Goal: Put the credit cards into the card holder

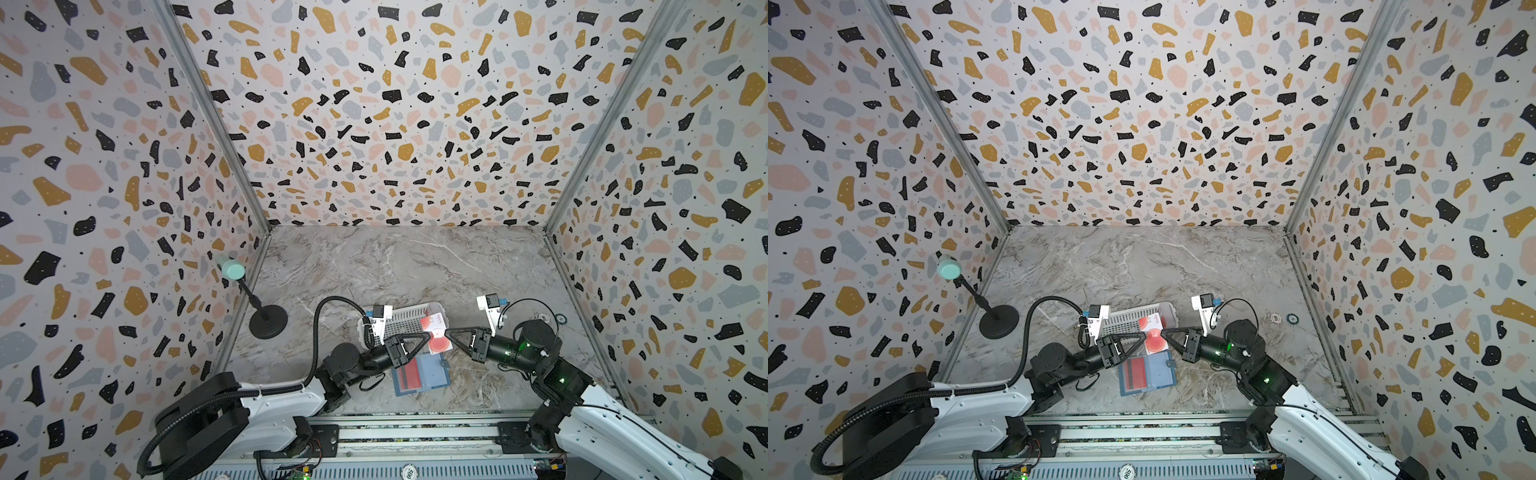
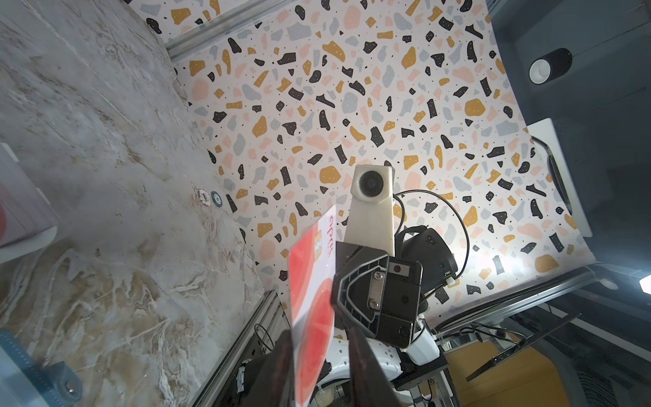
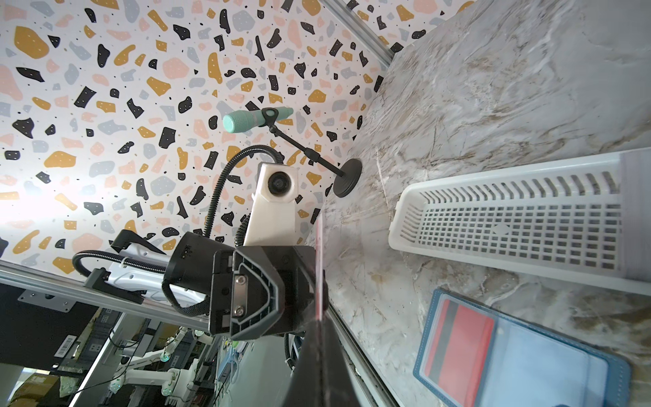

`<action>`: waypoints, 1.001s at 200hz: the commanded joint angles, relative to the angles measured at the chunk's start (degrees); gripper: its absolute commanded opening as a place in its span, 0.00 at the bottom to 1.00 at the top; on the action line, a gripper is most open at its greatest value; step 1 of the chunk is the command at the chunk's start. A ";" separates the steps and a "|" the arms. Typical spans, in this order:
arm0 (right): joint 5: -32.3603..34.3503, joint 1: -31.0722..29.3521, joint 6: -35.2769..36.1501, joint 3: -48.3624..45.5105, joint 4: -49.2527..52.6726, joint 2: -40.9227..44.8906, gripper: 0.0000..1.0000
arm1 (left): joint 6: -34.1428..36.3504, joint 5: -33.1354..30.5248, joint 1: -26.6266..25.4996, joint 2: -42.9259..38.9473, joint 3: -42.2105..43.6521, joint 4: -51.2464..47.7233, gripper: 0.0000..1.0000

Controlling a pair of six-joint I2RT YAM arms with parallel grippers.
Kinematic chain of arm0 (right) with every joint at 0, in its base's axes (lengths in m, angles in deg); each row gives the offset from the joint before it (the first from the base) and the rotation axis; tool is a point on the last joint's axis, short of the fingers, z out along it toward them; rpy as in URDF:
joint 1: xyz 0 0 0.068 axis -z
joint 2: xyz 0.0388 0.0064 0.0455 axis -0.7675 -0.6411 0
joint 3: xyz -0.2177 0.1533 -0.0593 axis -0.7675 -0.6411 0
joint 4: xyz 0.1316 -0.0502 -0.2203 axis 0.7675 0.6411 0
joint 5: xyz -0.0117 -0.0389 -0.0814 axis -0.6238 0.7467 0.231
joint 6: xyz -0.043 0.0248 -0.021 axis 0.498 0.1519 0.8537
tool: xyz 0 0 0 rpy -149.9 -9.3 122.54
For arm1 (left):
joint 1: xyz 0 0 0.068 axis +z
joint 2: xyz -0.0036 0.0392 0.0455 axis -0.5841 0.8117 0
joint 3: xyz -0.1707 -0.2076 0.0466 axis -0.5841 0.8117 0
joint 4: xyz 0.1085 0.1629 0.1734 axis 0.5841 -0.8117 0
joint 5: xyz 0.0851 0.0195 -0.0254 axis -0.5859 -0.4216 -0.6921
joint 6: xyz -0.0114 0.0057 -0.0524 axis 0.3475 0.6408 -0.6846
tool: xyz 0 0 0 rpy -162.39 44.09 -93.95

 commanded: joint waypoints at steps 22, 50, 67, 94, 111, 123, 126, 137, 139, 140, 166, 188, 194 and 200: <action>-0.64 -0.08 -1.37 -0.46 -3.17 0.42 0.00 | -1.00 1.51 -0.81 1.09 -0.33 7.09 0.24; 0.06 -0.08 -1.90 -1.25 -3.43 0.71 0.00 | -1.17 1.35 -0.94 1.05 -0.15 7.83 0.21; 0.23 0.01 -1.99 -1.44 -3.60 0.72 0.00 | -1.31 1.49 -1.01 1.11 -0.14 7.97 0.20; 0.18 0.01 -2.08 -1.79 -3.84 0.47 0.00 | -1.65 1.51 -1.15 1.44 0.06 8.58 0.16; 0.02 0.01 -2.09 -1.97 -3.90 0.30 0.00 | -1.68 1.14 -1.11 1.42 0.20 8.50 0.14; 0.05 0.01 -2.00 -2.14 -3.87 0.28 0.00 | -1.90 0.64 -1.10 1.35 0.28 8.50 0.13; 0.04 0.01 -1.99 -2.19 -3.85 0.28 0.00 | -1.95 0.57 -1.12 1.34 0.35 8.50 0.13; 0.06 0.01 -2.08 -2.36 -3.80 0.28 0.00 | -2.26 0.32 -1.10 1.34 0.46 8.50 0.12; 0.06 0.01 -2.08 -2.39 -3.81 0.28 0.00 | -2.27 0.35 -1.10 1.31 0.50 8.50 0.12; 0.06 0.01 -2.08 -2.40 -3.88 0.28 0.00 | -2.33 0.36 -1.10 1.32 0.48 8.50 0.12; 0.04 0.01 -2.34 -2.84 -4.11 0.45 0.00 | -2.78 0.12 -1.12 1.33 0.55 8.41 0.10; 0.07 0.02 -2.43 -3.02 -4.07 0.54 0.00 | -3.03 0.18 -1.10 1.34 0.64 8.50 0.09; 0.12 0.04 -2.41 -3.02 -4.12 0.54 0.00 | -3.08 0.10 -1.12 1.29 0.68 8.50 0.09; 0.09 0.08 -2.42 -3.11 -4.01 0.55 0.00 | -3.01 0.03 -1.10 1.23 0.72 8.41 0.08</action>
